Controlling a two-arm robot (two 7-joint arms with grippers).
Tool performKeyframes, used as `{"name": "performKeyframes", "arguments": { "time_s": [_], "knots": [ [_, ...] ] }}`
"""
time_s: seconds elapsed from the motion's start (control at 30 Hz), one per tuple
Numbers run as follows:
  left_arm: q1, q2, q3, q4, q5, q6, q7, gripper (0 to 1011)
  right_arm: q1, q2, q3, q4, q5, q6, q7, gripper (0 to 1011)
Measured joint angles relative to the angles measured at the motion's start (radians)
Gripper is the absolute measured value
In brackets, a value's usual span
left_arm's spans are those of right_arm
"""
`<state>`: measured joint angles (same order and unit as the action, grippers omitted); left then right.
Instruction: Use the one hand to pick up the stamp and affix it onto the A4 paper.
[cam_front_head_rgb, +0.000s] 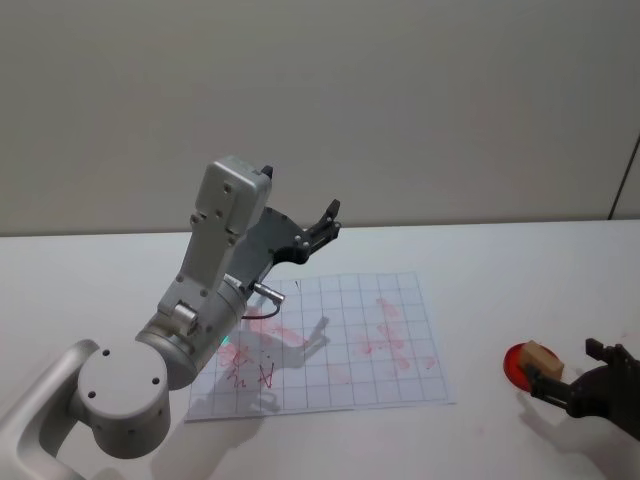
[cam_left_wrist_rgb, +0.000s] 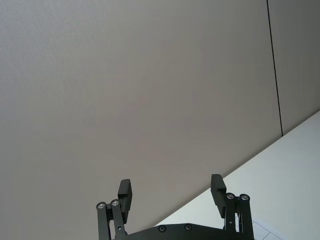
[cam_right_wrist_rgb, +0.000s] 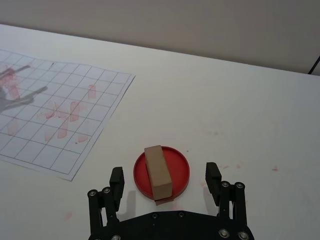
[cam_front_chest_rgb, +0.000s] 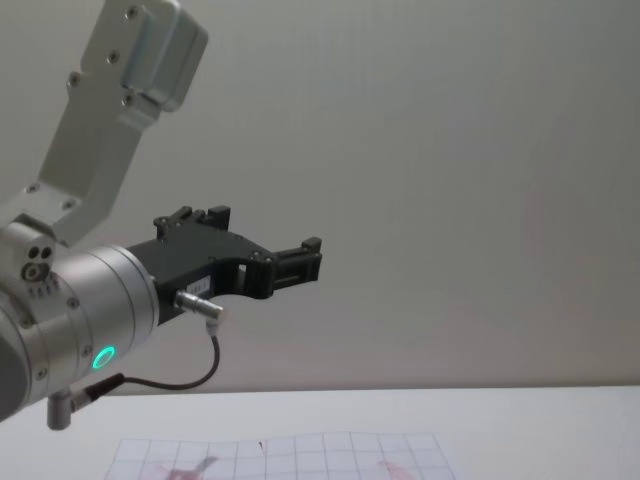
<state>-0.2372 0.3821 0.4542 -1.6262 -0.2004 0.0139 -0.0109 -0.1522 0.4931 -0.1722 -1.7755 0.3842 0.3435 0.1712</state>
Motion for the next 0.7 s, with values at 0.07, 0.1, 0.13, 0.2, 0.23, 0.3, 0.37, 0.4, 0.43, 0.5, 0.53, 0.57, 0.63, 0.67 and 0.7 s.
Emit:
{"name": "performKeyframes", "arguments": {
  "time_s": [0.07, 0.1, 0.13, 0.2, 0.23, 0.3, 0.37, 0.4, 0.43, 0.5, 0.53, 0.57, 0.63, 0.67, 0.7],
  "knots": [
    [0.000, 0.000, 0.000, 0.000, 0.000, 0.000, 0.000, 1001, 0.008, -0.004, -0.003, 0.009, -0.009, 0.007, 0.007, 1001],
    [0.000, 0.000, 0.000, 0.000, 0.000, 0.000, 0.000, 1001, 0.017, -0.009, -0.007, 0.019, -0.016, 0.011, 0.013, 1001],
    [0.000, 0.000, 0.000, 0.000, 0.000, 0.000, 0.000, 1001, 0.020, -0.011, -0.008, 0.023, -0.019, 0.014, 0.016, 1001],
    [0.000, 0.000, 0.000, 0.000, 0.000, 0.000, 0.000, 1001, 0.032, -0.017, -0.013, 0.035, -0.032, 0.021, 0.026, 1001],
    [0.000, 0.000, 0.000, 0.000, 0.000, 0.000, 0.000, 1001, 0.035, -0.018, -0.014, 0.039, -0.034, 0.023, 0.028, 1001],
    [0.000, 0.000, 0.000, 0.000, 0.000, 0.000, 0.000, 1001, 0.044, -0.023, -0.018, 0.049, -0.043, 0.028, 0.036, 994],
    [0.000, 0.000, 0.000, 0.000, 0.000, 0.000, 0.000, 1001, 0.049, -0.026, -0.020, 0.055, -0.047, 0.031, 0.040, 960],
    [0.000, 0.000, 0.000, 0.000, 0.000, 0.000, 0.000, 1001, 0.054, -0.028, -0.022, 0.060, -0.052, 0.033, 0.044, 932],
    [0.000, 0.000, 0.000, 0.000, 0.000, 0.000, 0.000, 1001, 0.056, -0.029, -0.023, 0.062, -0.054, 0.035, 0.045, 903],
    [0.000, 0.000, 0.000, 0.000, 0.000, 0.000, 0.000, 1001, 0.062, -0.032, -0.025, 0.069, -0.060, 0.038, 0.050, 855],
    [0.000, 0.000, 0.000, 0.000, 0.000, 0.000, 0.000, 1001, 0.063, -0.033, -0.026, 0.070, -0.061, 0.039, 0.051, 839],
    [0.000, 0.000, 0.000, 0.000, 0.000, 0.000, 0.000, 1001, 0.065, -0.034, -0.026, 0.072, -0.063, 0.039, 0.052, 806],
    [0.000, 0.000, 0.000, 0.000, 0.000, 0.000, 0.000, 1001, 0.069, -0.036, -0.028, 0.077, -0.067, 0.042, 0.055, 755],
    [0.000, 0.000, 0.000, 0.000, 0.000, 0.000, 0.000, 1001, 0.070, -0.036, -0.028, 0.078, -0.068, 0.042, 0.056, 732],
    [0.000, 0.000, 0.000, 0.000, 0.000, 0.000, 0.000, 1001, 0.072, -0.038, -0.029, 0.081, -0.070, 0.044, 0.058, 675]
  ]
}}
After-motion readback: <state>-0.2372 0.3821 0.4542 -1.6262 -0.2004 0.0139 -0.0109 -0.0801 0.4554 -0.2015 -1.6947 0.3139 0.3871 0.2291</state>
